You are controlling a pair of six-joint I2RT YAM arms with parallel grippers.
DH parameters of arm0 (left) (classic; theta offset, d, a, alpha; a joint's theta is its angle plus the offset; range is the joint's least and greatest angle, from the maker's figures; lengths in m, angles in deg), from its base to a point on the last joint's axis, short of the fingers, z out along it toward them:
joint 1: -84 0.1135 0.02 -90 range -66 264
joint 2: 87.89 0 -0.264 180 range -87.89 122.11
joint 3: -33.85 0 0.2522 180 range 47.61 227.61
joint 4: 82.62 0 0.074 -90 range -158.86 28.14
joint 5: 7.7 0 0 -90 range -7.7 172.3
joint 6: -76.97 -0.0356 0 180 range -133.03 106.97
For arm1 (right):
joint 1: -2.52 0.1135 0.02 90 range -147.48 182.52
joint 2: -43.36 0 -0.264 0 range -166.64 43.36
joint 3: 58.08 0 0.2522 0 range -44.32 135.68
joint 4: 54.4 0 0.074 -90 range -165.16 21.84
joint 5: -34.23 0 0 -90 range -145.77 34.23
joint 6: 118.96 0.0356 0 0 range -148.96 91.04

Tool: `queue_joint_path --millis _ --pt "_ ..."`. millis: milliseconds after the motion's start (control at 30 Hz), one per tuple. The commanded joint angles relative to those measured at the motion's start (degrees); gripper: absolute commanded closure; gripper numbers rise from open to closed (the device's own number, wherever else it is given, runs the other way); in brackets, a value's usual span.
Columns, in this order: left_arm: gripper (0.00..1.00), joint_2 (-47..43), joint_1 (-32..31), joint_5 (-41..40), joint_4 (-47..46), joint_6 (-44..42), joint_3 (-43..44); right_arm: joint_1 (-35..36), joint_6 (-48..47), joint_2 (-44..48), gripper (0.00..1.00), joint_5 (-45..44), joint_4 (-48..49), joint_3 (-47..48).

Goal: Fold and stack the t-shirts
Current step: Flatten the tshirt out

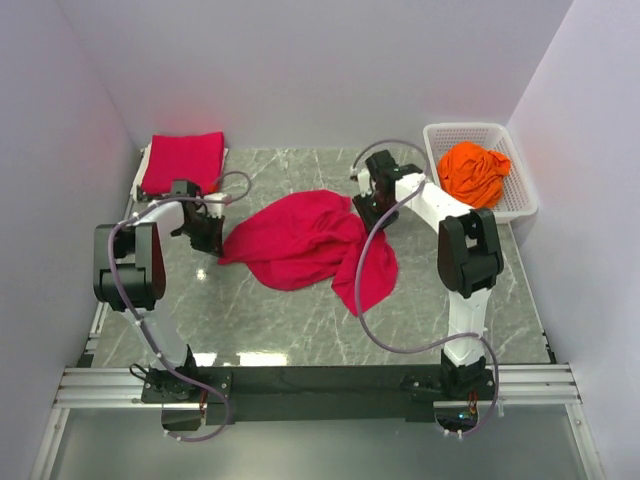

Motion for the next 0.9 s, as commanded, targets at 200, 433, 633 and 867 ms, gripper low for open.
queue_joint_path --millis 200,433,633,867 --pt "0.56 -8.5 2.8 6.2 0.7 -1.7 -0.2 1.6 -2.2 20.2 0.42 8.3 -3.6 -13.5" --pt "0.46 -7.5 2.7 10.1 2.8 -3.9 1.4 16.2 -0.1 22.3 0.43 6.2 1.0 -26.7" --pt "0.36 -8.7 1.5 9.5 2.6 -7.1 0.3 19.9 1.2 17.0 0.40 0.6 3.8 -28.2" --pt "0.35 -8.1 1.0 8.4 1.2 -7.1 -0.5 22.5 1.9 14.6 0.39 1.1 5.6 -29.5"
